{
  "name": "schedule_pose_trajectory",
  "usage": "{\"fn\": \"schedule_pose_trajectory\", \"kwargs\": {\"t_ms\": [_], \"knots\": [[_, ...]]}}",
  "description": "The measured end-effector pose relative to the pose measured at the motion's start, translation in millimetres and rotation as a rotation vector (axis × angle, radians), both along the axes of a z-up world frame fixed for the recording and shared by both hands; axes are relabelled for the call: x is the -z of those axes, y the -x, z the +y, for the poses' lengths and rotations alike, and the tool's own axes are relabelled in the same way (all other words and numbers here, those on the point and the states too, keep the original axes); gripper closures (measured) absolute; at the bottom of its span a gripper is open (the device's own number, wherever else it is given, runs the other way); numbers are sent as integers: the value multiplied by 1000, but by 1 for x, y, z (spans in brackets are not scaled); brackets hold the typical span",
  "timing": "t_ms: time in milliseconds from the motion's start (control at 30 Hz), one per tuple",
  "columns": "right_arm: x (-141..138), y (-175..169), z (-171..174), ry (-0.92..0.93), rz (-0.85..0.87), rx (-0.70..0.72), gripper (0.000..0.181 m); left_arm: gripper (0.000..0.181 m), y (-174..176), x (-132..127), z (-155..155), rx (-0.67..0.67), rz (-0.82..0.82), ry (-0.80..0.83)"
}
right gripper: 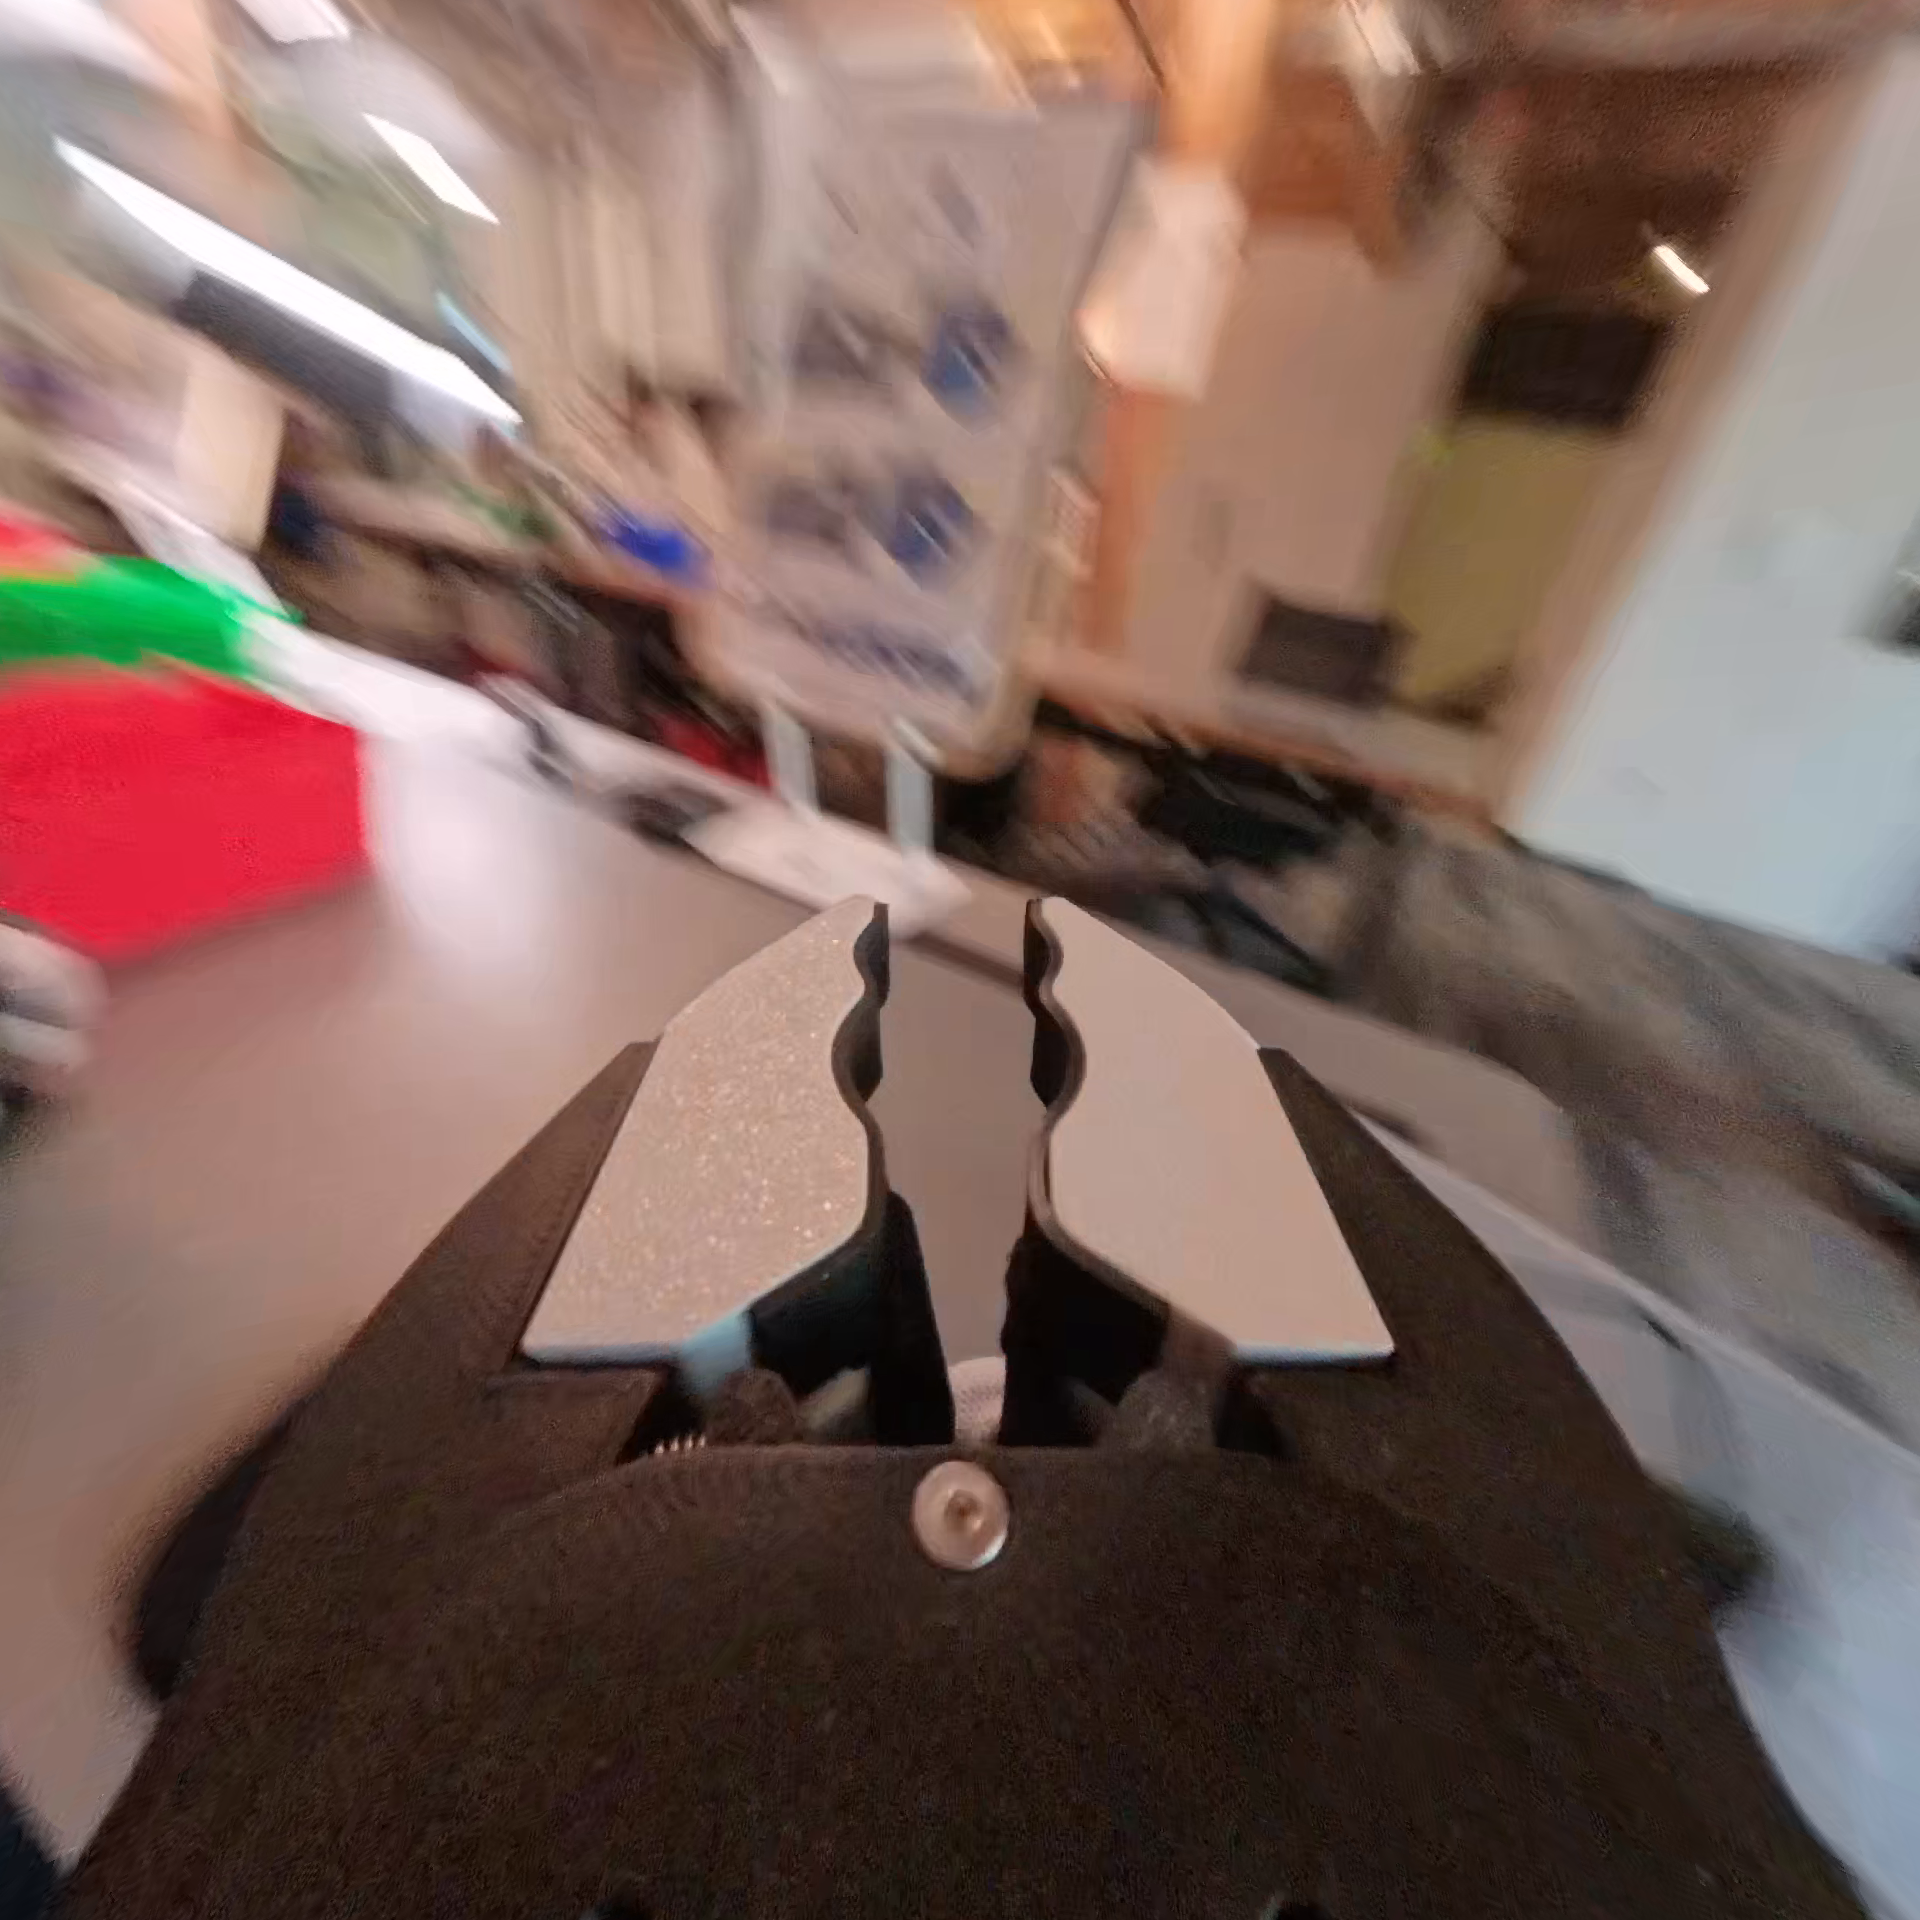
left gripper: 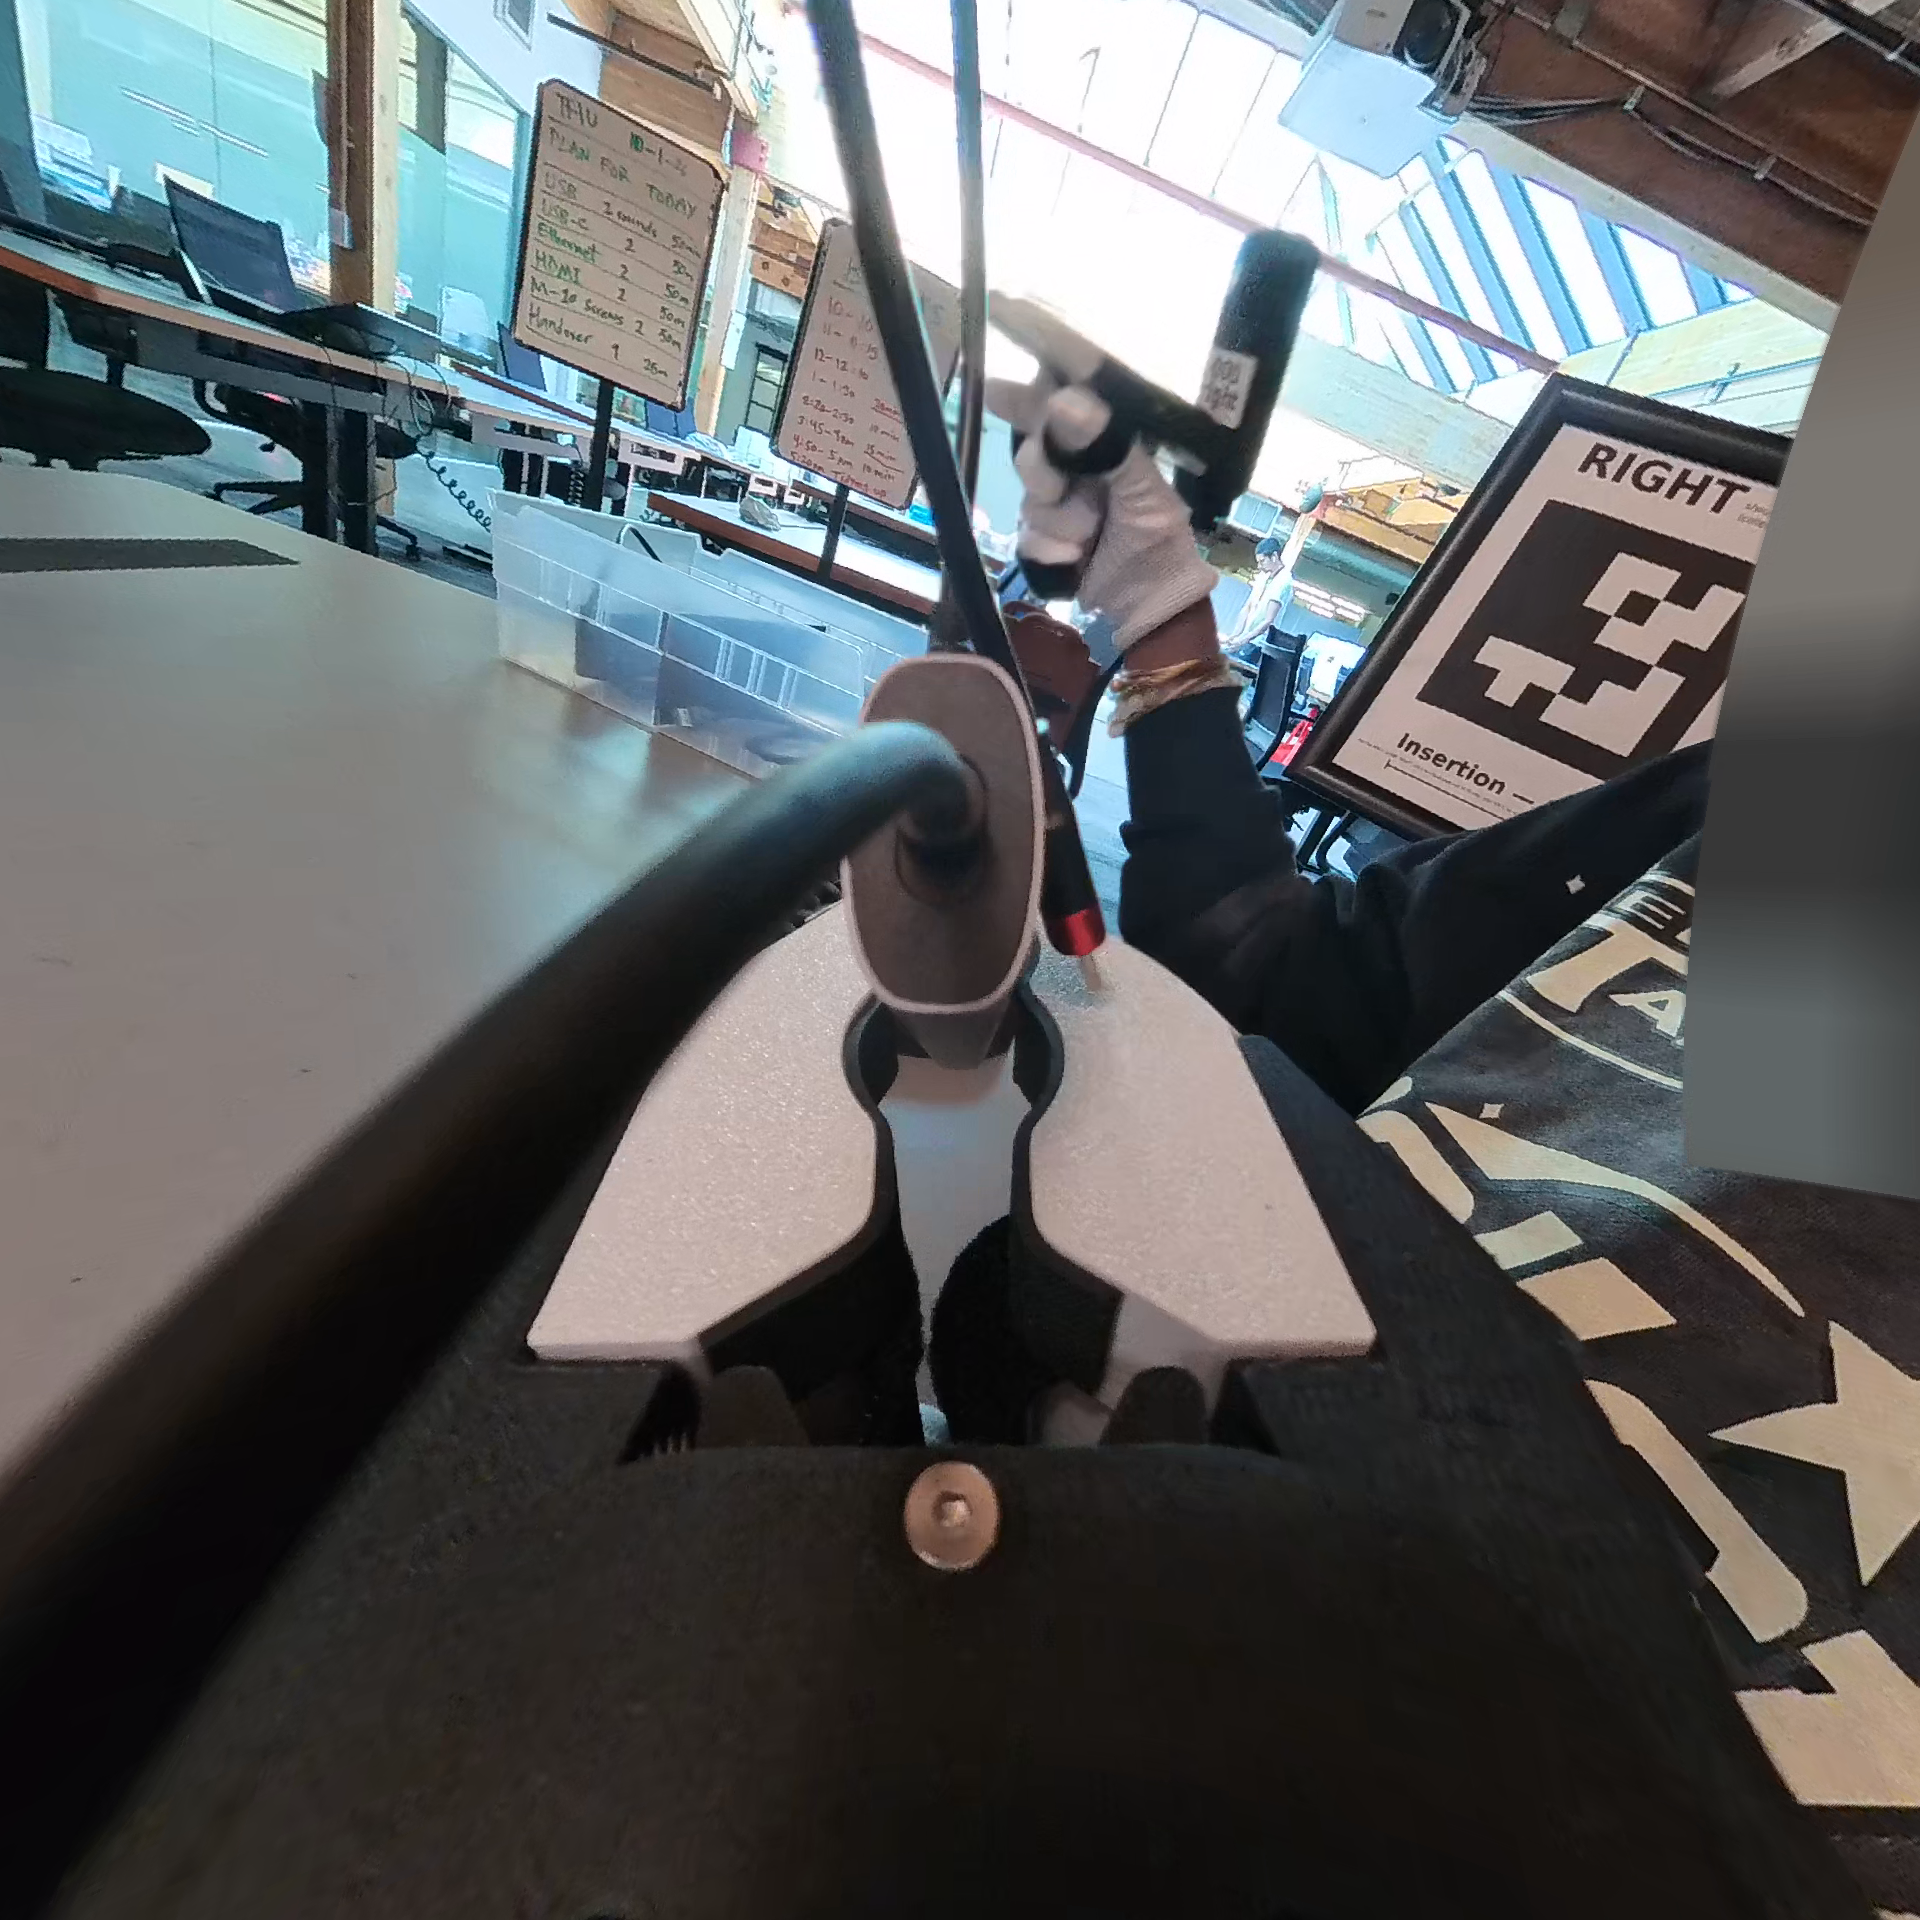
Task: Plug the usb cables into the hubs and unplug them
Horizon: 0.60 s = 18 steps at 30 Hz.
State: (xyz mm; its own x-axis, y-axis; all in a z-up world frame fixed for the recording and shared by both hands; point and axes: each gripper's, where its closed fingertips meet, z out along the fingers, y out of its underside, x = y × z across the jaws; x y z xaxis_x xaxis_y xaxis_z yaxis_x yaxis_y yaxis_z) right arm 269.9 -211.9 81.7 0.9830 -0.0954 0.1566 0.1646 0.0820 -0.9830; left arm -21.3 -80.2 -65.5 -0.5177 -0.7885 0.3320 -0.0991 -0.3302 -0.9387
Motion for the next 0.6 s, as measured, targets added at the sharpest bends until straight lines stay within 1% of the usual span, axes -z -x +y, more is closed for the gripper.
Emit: {"fn": "schedule_pose_trajectory", "kwargs": {"t_ms": [33, 67, 133, 200, 267, 300, 367, 433, 533, 600], "knots": [[-16, 31, 5, -88, 29, -148, 155, 164, 0, -1, 0, -1, -5, 1], [-25, 58, 11, -136, 63, -274, 154, 164, 1, -1, 0, -3, -9, 1], [-27, 103, 29, -147, 106, -461, 150, 165, 2, -3, 0, -8, -23, -3], [-9, 146, 55, -60, 128, -605, 142, 165, 3, -4, 0, -10, -41, -11], [25, 193, 82, 103, 146, -746, 118, 165, 4, -5, -2, -8, -50, -18], [45, 216, 94, 194, 146, -814, 109, 165, 4, -5, -3, -4, -54, -23], [77, 258, 113, 297, 146, -917, 113, 165, 4, -4, -6, 8, -53, -43], [99, 289, 128, 321, 188, -975, 125, 164, 4, -2, -11, 21, -50, -72], [119, 317, 140, 337, 232, -1026, 144, 164, 3, 1, -16, 33, -42, -112], [121, 323, 144, 302, 254, -1031, 151, 164, 2, 3, -19, 41, -32, -128]]}}
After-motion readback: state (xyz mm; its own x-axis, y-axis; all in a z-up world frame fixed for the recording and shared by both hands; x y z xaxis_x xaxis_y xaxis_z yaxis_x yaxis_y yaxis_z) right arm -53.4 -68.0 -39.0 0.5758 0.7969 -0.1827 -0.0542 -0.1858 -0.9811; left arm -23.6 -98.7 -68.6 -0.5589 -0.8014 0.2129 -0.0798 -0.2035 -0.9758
